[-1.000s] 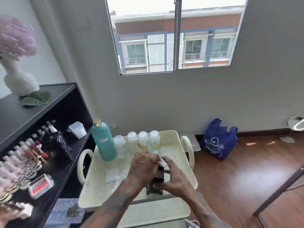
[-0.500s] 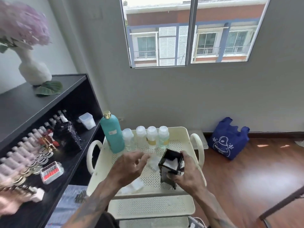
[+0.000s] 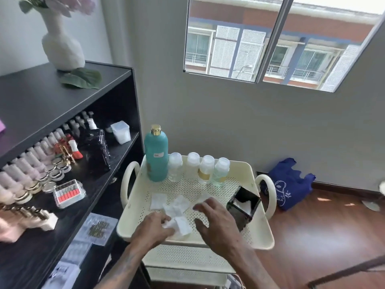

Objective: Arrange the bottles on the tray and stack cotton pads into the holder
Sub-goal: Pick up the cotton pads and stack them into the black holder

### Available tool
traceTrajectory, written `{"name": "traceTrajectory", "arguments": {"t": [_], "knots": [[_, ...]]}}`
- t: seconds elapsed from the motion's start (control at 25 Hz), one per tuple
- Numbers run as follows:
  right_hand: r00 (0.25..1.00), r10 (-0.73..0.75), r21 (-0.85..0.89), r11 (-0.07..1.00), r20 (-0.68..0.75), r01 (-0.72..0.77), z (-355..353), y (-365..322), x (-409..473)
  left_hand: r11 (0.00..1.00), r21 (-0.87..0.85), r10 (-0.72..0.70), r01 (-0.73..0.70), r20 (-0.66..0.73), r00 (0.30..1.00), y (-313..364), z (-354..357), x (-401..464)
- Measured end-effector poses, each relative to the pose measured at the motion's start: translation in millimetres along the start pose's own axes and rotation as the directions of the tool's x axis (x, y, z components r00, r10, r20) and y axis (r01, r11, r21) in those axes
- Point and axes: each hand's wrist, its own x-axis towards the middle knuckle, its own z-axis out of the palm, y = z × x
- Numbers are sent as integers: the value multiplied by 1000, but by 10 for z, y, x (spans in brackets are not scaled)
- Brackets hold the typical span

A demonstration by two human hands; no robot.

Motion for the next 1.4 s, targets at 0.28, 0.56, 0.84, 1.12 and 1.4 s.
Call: {"name": "traceTrajectory", "arguments": {"t": [0.28, 0.56, 0.84, 1.12, 1.4], "knots": [[891, 216, -83, 976, 399, -200, 606, 29, 380, 1000, -11, 21, -21, -24, 1000, -29, 7, 3], [922, 303, 539, 748, 241, -387, 245, -40, -70, 999, 38, -17, 23, -136, 991, 45, 31, -41], [921, 280, 670, 742, -271, -28, -805, 248, -374, 998, -55, -23, 15, -139, 990, 37, 51, -34], [944, 177, -209, 948, -277, -239, -760, 761, -94, 977, -192, 56, -89, -173, 983, 39, -27, -180], [913, 141, 19, 989, -384, -144, -660, 931, -128, 961, -180, 170, -210, -215, 962, 21, -57, -201]]}}
